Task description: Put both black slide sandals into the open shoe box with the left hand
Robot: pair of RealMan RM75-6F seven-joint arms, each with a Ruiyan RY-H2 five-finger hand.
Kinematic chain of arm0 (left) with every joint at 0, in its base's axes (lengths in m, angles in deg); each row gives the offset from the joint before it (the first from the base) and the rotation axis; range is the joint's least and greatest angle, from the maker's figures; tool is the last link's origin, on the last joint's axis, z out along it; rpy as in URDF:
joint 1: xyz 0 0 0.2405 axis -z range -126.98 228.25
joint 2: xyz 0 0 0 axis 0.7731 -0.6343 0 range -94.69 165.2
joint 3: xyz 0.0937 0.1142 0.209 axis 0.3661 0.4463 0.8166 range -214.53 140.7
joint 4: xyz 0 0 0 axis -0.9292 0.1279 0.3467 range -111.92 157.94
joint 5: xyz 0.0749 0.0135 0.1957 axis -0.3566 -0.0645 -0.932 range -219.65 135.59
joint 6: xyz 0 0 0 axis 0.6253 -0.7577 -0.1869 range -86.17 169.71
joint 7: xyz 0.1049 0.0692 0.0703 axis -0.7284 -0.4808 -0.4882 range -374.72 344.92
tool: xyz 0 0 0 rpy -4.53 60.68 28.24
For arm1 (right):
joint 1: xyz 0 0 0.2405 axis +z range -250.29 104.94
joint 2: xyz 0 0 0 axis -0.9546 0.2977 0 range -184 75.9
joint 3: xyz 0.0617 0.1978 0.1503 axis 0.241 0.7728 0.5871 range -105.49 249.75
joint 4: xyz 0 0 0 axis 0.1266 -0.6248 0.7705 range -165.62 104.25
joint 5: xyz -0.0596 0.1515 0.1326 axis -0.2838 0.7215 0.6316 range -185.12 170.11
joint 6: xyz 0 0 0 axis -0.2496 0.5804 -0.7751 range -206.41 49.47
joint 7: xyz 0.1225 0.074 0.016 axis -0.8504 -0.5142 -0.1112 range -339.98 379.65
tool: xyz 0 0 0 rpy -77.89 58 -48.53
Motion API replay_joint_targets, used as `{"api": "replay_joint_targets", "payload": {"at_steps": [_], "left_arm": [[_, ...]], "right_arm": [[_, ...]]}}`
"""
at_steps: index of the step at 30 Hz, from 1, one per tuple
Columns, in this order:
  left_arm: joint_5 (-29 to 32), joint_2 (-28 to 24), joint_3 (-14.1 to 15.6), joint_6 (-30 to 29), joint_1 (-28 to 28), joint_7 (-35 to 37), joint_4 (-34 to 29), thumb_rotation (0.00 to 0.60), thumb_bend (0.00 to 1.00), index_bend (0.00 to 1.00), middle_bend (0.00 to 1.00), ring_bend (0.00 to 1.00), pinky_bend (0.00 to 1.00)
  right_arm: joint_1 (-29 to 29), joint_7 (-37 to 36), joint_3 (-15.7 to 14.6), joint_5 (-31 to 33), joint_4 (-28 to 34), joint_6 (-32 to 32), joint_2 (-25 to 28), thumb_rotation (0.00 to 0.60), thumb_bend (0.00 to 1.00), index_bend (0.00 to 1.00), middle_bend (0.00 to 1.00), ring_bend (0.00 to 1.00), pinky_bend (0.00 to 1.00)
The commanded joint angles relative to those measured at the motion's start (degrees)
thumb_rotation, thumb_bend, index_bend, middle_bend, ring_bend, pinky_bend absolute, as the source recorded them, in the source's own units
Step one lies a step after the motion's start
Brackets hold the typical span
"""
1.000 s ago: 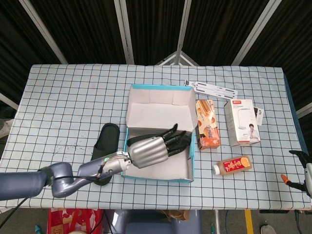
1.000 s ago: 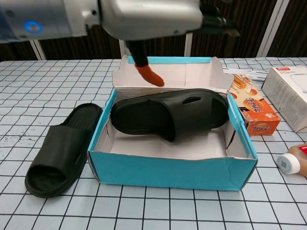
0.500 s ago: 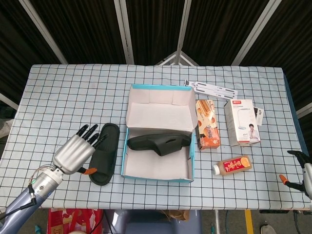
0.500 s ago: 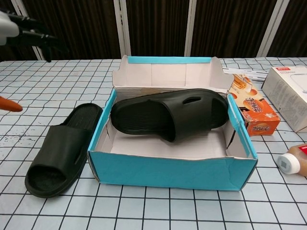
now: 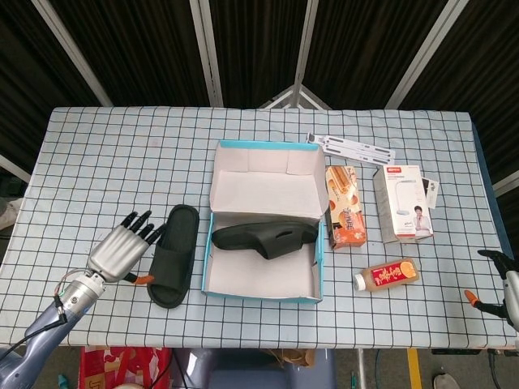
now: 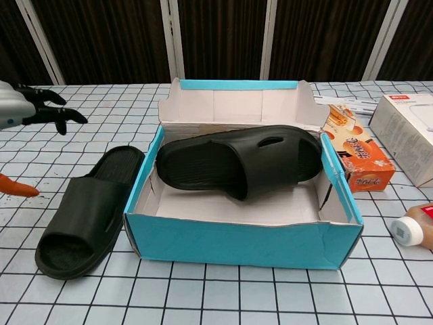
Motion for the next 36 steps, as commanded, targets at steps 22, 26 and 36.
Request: {"api": "replay_joint_targets", "payload": {"at_steps": [22, 26, 36], "left_arm": [[-2.99, 8.45, 1.17, 5.07, 0.44, -2.59, 8.51, 0.290, 0.20, 0.04, 0.22, 0.05, 0.14], [-2.99, 9.57, 1.24, 5.48, 0.52, -3.66, 9.76, 0.288, 0.20, 0.04, 0.22, 0.05, 0.14], [-2.76, 11.36, 1.12, 6.12, 0.76, -5.52, 11.03, 0.285, 0.20, 0.04, 0.24, 0.05, 0.14]], "right_arm": [[0.02, -0.80, -0.14, -0.19, 0.03, -0.25, 0.29, 0.600, 0.23, 0.26, 0.25, 0.26, 0.21], [0.04, -0.76, -0.10, 0.00, 0.11, -0.34, 0.27, 0.600, 0.23, 0.26, 0.25, 0.26, 0.21], [-0.08, -1.11, -0.08, 0.23, 0.06, -0.36, 0.46, 0.600, 0.23, 0.26, 0.25, 0.26, 0.21]]}}
